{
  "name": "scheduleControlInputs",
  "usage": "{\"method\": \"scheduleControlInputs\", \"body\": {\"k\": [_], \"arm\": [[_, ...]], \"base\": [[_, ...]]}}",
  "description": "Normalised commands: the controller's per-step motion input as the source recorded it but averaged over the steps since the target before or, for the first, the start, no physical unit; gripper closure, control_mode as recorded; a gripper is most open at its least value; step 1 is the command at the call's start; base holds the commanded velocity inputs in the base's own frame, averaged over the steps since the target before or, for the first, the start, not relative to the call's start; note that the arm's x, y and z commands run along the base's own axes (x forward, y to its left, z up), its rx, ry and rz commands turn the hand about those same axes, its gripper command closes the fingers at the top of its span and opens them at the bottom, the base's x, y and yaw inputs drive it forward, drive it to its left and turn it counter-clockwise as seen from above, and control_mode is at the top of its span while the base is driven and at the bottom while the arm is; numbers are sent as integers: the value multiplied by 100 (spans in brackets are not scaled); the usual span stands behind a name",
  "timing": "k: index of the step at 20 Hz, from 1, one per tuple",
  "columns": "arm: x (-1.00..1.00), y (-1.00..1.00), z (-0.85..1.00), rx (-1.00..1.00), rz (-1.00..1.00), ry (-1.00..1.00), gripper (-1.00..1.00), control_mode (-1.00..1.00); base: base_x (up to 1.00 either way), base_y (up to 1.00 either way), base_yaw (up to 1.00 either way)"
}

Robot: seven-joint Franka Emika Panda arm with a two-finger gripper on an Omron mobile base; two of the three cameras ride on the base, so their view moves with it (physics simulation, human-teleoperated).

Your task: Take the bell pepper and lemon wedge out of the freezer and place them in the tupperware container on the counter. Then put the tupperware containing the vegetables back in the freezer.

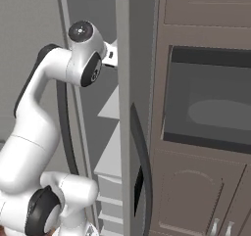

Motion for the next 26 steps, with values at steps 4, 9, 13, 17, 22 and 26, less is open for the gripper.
{"method": "scheduleControlInputs", "body": {"k": [4,9,13,17,22,26], "arm": [[44,-5,1,0,0,0,-100,-100],[45,-10,1,0,2,0,-100,-100],[38,-16,1,0,12,0,-100,-100],[31,-4,6,0,14,0,-100,-100],[21,-1,7,0,10,0,-100,-100],[20,0,1,0,5,0,-100,-100]], "base": [[0,0,0],[0,0,0],[0,0,0],[0,0,0],[0,0,0],[0,0,0]]}}
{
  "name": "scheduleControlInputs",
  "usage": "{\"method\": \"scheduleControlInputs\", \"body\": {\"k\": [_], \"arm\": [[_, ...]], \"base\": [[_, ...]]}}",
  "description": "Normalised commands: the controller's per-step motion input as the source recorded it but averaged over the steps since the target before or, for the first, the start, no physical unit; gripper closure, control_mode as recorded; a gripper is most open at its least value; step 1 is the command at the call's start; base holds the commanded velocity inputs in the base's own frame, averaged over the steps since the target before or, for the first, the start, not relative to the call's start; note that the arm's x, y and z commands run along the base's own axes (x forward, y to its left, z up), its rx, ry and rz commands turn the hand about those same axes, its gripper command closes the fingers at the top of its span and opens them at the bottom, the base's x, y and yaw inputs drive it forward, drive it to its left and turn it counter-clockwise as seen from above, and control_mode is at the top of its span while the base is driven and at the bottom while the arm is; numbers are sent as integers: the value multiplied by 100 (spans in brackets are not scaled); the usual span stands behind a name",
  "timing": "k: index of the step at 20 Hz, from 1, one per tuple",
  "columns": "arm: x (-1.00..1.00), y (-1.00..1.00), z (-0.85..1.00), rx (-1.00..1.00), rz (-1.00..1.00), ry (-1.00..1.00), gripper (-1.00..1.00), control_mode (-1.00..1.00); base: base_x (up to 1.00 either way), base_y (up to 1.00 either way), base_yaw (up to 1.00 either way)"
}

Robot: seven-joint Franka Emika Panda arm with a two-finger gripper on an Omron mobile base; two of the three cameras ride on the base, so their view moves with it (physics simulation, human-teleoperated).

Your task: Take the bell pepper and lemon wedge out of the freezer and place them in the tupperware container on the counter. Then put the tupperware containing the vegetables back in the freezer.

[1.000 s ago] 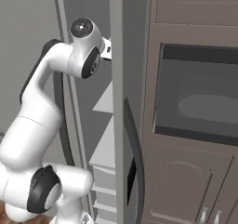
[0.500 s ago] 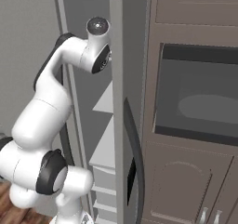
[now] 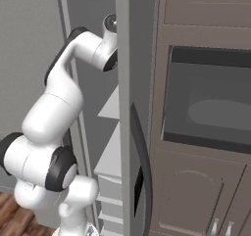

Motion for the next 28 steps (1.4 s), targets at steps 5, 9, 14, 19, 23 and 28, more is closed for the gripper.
{"method": "scheduleControlInputs", "body": {"k": [5,9,14,19,23,28], "arm": [[30,0,0,0,3,1,-100,-100],[32,0,0,0,2,0,-100,-100],[30,0,0,0,2,0,-100,-100],[21,0,-3,0,2,0,-100,-100],[18,0,-12,0,4,0,-100,-100],[19,0,-13,0,4,0,-100,-100]], "base": [[0,0,0],[0,0,0],[0,0,0],[0,0,0],[0,0,0],[0,0,0]]}}
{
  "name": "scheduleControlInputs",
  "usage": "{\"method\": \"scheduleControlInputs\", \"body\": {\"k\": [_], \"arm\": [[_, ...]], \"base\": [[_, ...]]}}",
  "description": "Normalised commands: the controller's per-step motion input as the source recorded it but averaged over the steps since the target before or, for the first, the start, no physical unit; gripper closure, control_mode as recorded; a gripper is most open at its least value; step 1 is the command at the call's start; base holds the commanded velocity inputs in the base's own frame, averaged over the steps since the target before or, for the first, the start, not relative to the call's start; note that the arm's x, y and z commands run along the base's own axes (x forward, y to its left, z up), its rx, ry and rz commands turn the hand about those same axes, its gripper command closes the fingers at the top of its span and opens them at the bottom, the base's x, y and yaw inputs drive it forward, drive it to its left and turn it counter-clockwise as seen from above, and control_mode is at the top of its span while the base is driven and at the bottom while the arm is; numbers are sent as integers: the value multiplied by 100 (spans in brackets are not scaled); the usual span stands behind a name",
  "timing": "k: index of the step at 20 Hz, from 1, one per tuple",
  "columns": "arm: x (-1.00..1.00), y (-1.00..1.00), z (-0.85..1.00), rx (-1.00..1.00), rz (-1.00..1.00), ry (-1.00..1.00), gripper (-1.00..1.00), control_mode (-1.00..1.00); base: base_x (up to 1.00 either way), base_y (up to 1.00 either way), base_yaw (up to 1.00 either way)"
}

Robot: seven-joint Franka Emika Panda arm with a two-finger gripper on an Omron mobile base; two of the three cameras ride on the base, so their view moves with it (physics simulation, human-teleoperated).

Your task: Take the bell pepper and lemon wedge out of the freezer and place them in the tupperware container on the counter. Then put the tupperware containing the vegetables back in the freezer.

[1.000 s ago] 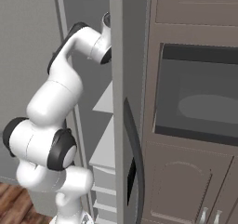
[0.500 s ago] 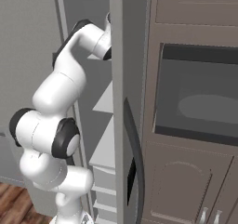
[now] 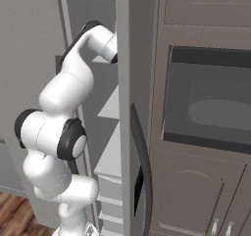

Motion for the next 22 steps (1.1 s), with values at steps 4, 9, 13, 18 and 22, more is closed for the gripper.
{"method": "scheduleControlInputs", "body": {"k": [4,9,13,18,22], "arm": [[14,0,-8,0,4,0,-100,-100],[12,0,-8,0,5,0,-100,-100],[6,2,-9,-1,5,0,-100,-100],[10,0,-8,0,5,0,-100,-100],[16,0,-1,0,5,0,-100,-100]], "base": [[0,0,0],[0,0,0],[0,0,0],[0,0,0],[0,0,0]]}}
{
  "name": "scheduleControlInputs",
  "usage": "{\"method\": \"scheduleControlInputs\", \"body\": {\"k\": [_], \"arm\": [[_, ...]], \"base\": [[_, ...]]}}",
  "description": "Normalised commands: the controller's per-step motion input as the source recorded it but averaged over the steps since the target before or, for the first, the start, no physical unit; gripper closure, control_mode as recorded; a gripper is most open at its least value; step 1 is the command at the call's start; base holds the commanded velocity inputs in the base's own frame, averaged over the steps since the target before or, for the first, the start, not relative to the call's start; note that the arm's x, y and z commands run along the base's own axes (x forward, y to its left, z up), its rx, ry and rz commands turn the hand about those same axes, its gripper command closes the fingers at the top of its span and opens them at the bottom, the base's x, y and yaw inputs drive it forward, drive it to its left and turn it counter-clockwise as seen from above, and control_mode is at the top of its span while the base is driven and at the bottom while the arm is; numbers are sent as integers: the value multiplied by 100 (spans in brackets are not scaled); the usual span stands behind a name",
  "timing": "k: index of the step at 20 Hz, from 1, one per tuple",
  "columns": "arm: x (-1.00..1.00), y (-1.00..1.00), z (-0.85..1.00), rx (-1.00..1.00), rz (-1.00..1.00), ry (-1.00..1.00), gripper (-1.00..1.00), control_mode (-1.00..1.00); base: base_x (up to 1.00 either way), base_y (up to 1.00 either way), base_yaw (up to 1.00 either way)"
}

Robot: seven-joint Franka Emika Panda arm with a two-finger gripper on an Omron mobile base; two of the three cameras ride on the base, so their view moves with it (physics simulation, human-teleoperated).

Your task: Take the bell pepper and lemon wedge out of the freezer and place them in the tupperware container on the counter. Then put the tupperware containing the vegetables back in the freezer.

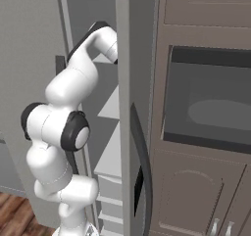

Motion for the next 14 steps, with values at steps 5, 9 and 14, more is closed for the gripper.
{"method": "scheduleControlInputs", "body": {"k": [5,9,14], "arm": [[11,2,-2,0,5,0,-100,-100],[-1,2,-8,-1,3,0,-100,-100],[-5,8,-24,-4,1,0,-100,-100]], "base": [[0,0,0],[0,0,0],[0,0,0]]}}
